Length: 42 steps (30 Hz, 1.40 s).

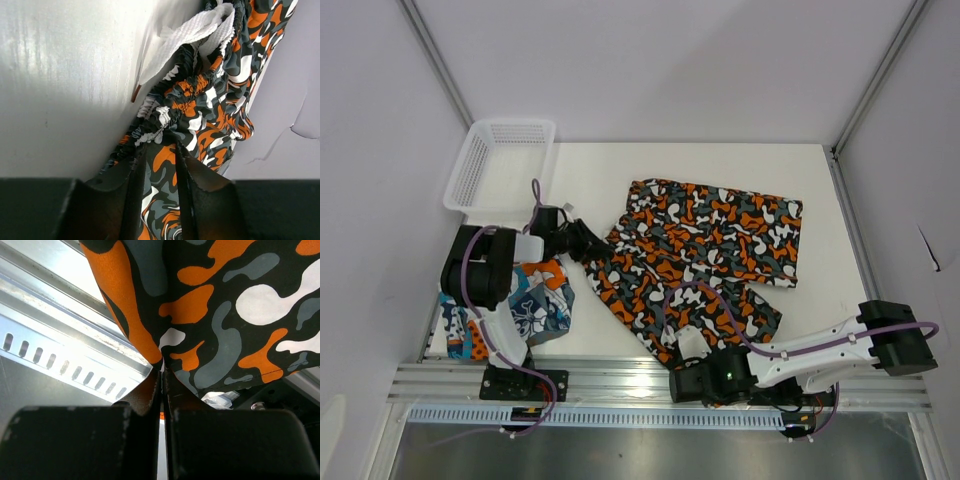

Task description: Fold and stack the shorts

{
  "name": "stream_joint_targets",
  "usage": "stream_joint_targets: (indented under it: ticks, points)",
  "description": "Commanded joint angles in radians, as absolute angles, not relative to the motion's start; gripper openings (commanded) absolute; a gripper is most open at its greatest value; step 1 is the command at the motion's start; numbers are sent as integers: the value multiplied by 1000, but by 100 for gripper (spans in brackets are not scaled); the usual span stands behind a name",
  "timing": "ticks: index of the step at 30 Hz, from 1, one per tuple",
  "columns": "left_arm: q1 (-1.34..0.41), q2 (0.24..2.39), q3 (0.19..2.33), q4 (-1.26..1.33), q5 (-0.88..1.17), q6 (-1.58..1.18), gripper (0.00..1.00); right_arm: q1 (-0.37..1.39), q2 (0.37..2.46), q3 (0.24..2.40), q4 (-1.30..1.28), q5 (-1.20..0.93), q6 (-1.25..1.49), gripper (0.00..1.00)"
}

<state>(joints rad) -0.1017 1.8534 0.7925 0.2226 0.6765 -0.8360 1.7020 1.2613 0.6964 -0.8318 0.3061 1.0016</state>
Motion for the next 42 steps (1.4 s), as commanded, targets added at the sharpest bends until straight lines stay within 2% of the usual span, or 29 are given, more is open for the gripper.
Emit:
stream_joint_targets:
  ticks: [1,6,10,13,14,17,23,35,42]
  points:
    - [-81,1795,768,189,609,-821,35,1720,1272,735,-845,333,1003,1]
    - [-77,1678,818,-3,474,-723,40,1729,1264,744,-809,327,965,2]
    - [-74,1603,844,-155,359,-658,47,1732,1276,746,-789,328,950,8]
    - [-71,1543,834,-187,368,-649,61,1730,1284,750,-781,339,934,11]
    - [-71,1499,824,-195,371,-649,70,1727,1287,753,-776,339,930,11]
    - [-71,1406,798,-201,377,-664,80,1717,1293,756,-769,342,920,11]
    - [-71,1332,683,-176,361,-696,79,1697,1292,749,-747,341,920,12]
    - [-71,1440,614,-69,359,-730,72,1693,1310,788,-739,328,890,12]
    - [-72,1525,603,0,347,-776,58,1700,1304,811,-753,339,893,11]
